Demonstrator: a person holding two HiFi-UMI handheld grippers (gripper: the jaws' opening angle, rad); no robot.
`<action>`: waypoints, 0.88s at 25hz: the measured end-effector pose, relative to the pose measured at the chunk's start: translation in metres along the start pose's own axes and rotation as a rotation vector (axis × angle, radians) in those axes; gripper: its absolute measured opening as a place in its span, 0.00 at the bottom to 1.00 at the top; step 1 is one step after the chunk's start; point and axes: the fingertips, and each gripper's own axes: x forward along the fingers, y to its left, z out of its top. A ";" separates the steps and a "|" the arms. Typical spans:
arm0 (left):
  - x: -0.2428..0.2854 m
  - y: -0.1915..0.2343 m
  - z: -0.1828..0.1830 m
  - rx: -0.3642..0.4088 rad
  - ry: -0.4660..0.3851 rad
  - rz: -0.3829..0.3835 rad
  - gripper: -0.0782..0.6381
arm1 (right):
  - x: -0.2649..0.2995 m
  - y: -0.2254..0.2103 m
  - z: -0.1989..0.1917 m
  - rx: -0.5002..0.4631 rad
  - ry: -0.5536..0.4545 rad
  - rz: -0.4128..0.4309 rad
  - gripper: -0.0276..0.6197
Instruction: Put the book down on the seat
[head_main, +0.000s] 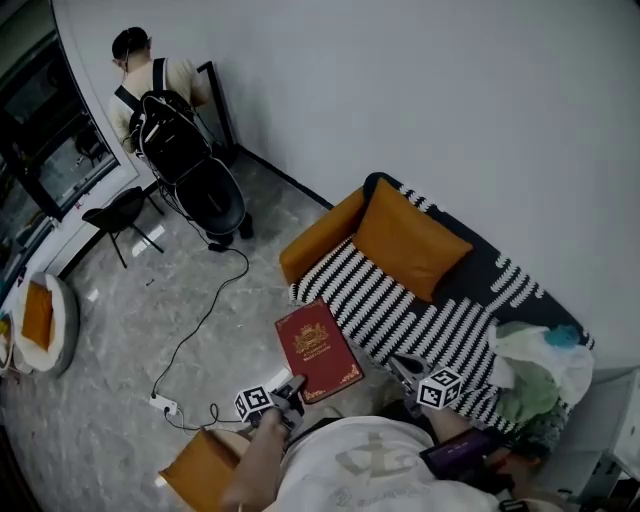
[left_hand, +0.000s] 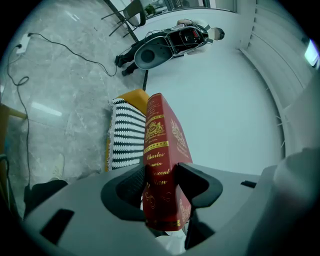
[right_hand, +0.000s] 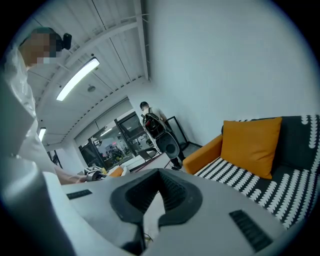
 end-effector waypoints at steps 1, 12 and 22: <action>-0.003 0.001 0.001 0.000 0.000 -0.002 0.41 | 0.000 0.002 0.000 -0.001 0.000 -0.004 0.06; -0.020 0.006 0.009 -0.009 -0.020 -0.030 0.41 | 0.009 0.015 0.009 -0.023 -0.002 -0.021 0.06; -0.024 0.007 0.022 -0.026 -0.043 -0.041 0.40 | 0.029 0.019 0.008 -0.021 0.032 0.003 0.06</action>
